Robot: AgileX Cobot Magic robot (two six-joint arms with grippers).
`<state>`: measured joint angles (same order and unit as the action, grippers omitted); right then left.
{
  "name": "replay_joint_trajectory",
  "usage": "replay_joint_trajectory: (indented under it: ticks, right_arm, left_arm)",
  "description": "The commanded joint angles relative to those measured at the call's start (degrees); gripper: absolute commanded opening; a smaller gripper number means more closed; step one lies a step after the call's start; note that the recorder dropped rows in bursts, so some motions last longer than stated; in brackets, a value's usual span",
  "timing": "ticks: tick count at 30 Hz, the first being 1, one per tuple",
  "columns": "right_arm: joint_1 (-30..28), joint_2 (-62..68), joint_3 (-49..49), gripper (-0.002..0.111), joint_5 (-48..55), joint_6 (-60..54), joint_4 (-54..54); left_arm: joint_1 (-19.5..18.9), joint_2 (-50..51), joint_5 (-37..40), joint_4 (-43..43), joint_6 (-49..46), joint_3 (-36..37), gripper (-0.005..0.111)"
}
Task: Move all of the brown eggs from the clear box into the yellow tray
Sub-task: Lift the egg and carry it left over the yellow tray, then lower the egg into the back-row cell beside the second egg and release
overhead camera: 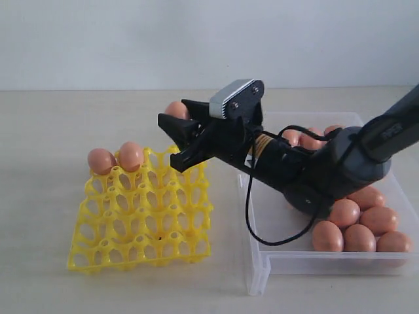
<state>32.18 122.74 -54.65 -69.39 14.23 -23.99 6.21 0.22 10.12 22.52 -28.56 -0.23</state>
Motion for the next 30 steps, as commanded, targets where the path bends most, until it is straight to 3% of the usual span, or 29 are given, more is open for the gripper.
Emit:
replay_joint_trajectory:
  ticks: [1, 7, 19, 30]
  right_arm:
    - [0.36, 4.02, -5.30, 0.000, -0.57, 4.63, 1.68]
    - [1.27, 6.47, -11.14, 0.000, 3.33, 9.85, -4.65]
    - [3.72, 7.82, -12.78, 0.000, 18.66, 7.17, -1.57]
    - [3.72, 7.82, -12.88, 0.000, 18.59, 4.08, 2.54]
  left_arm:
    - [0.37, -0.22, -0.03, 0.38, 0.45, 0.23, 0.078]
    - [0.37, -0.22, -0.03, 0.38, 0.45, 0.23, 0.078]
    - [0.37, -0.22, -0.03, 0.38, 0.45, 0.23, 0.078]
    - [0.37, -0.22, -0.03, 0.38, 0.45, 0.23, 0.078]
